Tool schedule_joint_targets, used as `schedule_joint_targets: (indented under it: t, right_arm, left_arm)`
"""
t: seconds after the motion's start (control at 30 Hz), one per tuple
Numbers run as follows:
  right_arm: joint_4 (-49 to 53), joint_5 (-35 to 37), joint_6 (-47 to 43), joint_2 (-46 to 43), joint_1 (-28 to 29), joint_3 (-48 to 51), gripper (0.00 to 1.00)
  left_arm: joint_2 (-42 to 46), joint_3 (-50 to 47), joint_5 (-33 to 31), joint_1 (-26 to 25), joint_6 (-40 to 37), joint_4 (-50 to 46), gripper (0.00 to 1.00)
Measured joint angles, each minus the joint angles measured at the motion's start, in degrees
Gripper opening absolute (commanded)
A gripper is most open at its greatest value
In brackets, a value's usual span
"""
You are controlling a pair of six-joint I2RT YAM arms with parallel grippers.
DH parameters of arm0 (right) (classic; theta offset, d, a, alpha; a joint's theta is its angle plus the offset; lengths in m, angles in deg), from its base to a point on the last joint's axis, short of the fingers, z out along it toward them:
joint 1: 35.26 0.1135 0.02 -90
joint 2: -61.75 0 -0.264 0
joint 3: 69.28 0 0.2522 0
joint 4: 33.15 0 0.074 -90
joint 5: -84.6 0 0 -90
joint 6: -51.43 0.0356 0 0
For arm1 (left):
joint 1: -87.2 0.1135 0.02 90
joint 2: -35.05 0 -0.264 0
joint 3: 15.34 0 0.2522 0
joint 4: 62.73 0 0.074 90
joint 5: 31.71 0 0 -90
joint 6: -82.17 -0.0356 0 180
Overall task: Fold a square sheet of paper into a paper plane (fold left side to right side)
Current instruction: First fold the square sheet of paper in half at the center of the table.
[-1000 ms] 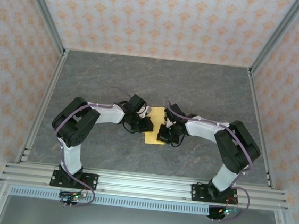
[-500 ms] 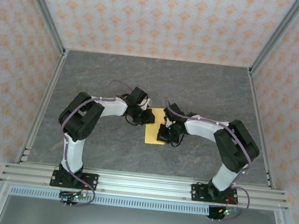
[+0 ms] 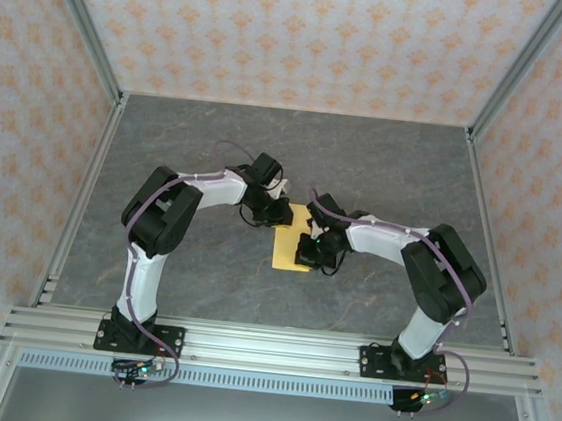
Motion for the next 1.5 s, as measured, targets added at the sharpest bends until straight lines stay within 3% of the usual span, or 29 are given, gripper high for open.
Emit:
schedule_joint_targets:
  t: [0.63,0.93,1.03,1.27,1.37,1.5]
  right_arm:
    - [-1.3,1.0,-0.3,0.1,0.0,0.0,0.06]
    - [-1.3,1.2,-1.8,-0.2,0.0,-0.1,0.09]
    - [0.1,1.6,-4.1,-0.8,-0.3,-0.1,0.12]
    - [2.7,1.6,-7.6,-6.4,-2.0,0.2,0.43]
    - [1.6,1.2,-7.8,-10.7,-4.7,0.2,0.52]
    - [-1.4,1.1,-7.9,-11.8,-10.0,0.2,0.54]
  left_arm:
    - [-11.0,16.9,4.9,8.2,-1.9,-6.0,0.14]
    - [-12.4,20.0,5.6,8.5,-2.7,-9.6,0.15]
    - [-9.8,16.6,3.4,9.2,-3.0,-6.6,0.19]
    - [5.5,3.4,-3.0,16.2,-3.1,-1.3,0.29]
    - [14.7,-4.5,-2.8,15.9,-1.8,2.6,0.3]
    - [20.3,-12.1,-1.9,12.6,0.4,7.7,0.32]
